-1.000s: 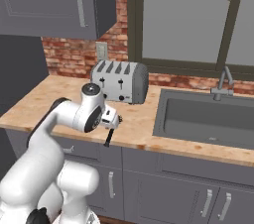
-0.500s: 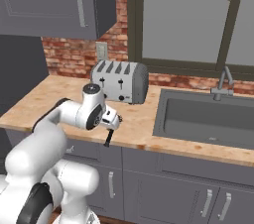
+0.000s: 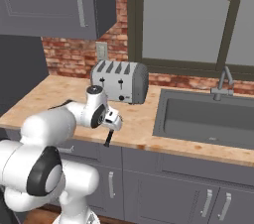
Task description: Grab the spray bottle from the cabinet, then place it next to the cutting board for sanitizing. Then grab the dish brush from the countertop next to the sink and place it next to the cutting board.
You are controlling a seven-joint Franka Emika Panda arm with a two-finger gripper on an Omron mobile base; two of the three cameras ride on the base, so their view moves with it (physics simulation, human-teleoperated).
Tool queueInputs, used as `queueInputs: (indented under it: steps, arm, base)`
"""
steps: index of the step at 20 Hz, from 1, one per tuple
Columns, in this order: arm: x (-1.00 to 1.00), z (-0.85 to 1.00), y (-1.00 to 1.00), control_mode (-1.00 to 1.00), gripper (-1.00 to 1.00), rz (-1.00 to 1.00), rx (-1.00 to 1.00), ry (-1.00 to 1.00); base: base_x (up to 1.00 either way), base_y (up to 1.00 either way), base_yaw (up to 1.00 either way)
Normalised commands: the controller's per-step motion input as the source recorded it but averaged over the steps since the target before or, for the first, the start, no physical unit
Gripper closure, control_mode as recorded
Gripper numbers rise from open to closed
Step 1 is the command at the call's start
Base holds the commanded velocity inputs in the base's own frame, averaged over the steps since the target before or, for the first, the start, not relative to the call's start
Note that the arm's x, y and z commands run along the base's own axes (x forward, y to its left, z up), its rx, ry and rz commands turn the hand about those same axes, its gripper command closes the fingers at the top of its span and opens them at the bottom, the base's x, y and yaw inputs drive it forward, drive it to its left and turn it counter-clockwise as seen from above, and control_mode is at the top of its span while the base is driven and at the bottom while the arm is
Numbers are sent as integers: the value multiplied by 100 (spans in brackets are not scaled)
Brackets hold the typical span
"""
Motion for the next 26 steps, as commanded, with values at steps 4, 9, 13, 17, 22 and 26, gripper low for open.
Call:
queueInputs:
  steps: [4,9,13,17,22,26]
  arm:
    - [44,-28,-17,-100,-100,0,-1,4]
    - [37,-28,-30,-100,-100,0,0,6]
    - [4,-31,-21,-100,-100,0,0,1]
    - [21,-38,1,-100,-100,0,0,0]
    - [34,-35,8,-100,-100,0,0,0]
    - [28,-36,1,-100,-100,0,0,0]
  base:
    - [0,0,0]
    - [0,0,0]
    - [0,0,0]
    - [0,0,0]
    - [0,0,0]
    - [0,0,0]
